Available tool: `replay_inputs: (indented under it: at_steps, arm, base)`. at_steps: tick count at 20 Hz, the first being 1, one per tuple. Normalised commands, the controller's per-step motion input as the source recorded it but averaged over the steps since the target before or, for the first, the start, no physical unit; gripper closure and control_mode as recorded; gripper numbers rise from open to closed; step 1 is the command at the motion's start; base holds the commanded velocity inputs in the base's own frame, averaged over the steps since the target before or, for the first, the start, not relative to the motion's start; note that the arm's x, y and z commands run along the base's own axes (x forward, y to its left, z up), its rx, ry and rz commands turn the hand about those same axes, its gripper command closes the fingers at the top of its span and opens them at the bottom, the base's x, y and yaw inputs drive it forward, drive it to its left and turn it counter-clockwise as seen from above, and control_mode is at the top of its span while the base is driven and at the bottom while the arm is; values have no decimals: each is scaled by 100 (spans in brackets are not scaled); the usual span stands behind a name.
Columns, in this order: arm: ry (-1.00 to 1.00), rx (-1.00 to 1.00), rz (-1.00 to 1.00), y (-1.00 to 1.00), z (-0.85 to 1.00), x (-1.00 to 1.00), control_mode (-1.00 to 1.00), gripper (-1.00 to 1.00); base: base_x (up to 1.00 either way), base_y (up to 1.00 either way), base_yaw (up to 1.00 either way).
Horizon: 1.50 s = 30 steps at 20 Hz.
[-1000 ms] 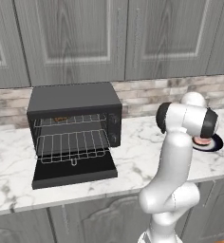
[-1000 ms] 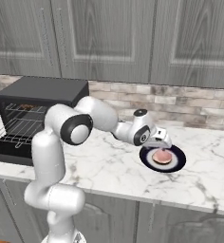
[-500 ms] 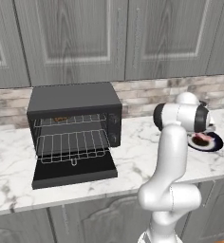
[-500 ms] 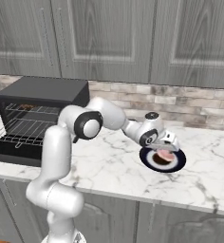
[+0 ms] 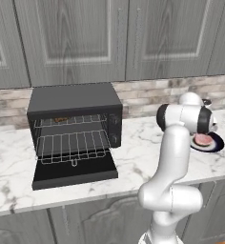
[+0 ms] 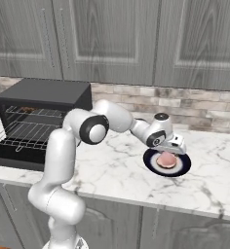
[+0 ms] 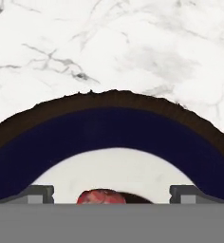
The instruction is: Open the toaster oven door. Place the bread on the top rack in the toaster oven and place the steak on the bottom rack.
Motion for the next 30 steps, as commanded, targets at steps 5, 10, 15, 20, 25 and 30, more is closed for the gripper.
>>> replay_inputs:
  at_steps: [5, 10, 15, 20, 25, 30]
  arm:
    - [0, 1, 0, 0, 0, -15, -100, 100]
    - [0, 0, 0, 2, 0, -17, -100, 100]
    - [-8, 0, 0, 39, 20, -30, -100, 100]
    - [-13, 0, 7, 68, 37, -49, -100, 100]
    - [-14, -3, 18, 96, 48, -41, -100, 100]
    - [-7, -11, 32, 100, 59, -1, -100, 100]
  base:
    - [0, 0, 0]
    - [0, 0, 0]
    - [0, 0, 0]
    - [0, 0, 0]
    - [0, 0, 0]
    - [0, 0, 0]
